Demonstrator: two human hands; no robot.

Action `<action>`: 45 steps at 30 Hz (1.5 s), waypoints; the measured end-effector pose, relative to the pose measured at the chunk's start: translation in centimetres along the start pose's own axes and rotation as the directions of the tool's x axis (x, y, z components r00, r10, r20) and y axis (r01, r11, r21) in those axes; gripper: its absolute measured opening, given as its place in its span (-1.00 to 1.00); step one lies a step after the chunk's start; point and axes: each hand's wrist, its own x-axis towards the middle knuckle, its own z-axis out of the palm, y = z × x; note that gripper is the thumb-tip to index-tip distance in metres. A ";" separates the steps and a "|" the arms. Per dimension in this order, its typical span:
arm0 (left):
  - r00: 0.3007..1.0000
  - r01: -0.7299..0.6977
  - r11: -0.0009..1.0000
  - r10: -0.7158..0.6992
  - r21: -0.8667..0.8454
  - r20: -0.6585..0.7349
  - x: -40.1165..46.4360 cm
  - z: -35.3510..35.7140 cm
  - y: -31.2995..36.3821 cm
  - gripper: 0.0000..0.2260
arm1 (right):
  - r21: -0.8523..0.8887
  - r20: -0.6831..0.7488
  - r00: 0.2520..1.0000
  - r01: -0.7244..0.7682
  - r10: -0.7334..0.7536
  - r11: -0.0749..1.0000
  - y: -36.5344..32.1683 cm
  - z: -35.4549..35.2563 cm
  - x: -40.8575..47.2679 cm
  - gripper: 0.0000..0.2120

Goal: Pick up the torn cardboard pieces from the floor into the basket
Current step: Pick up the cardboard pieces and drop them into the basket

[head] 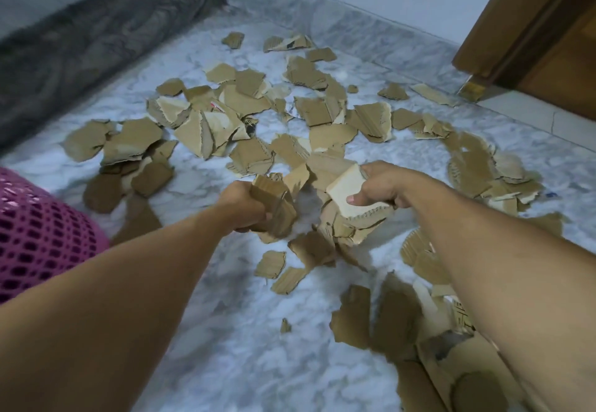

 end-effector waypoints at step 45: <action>0.809 0.217 0.972 -0.128 0.089 -0.574 -23.7 -35.8 -23.2 -0.39 | -0.330 -0.144 0.716 0.616 -0.683 0.715 -40.7 26.3 -21.4 -0.49</action>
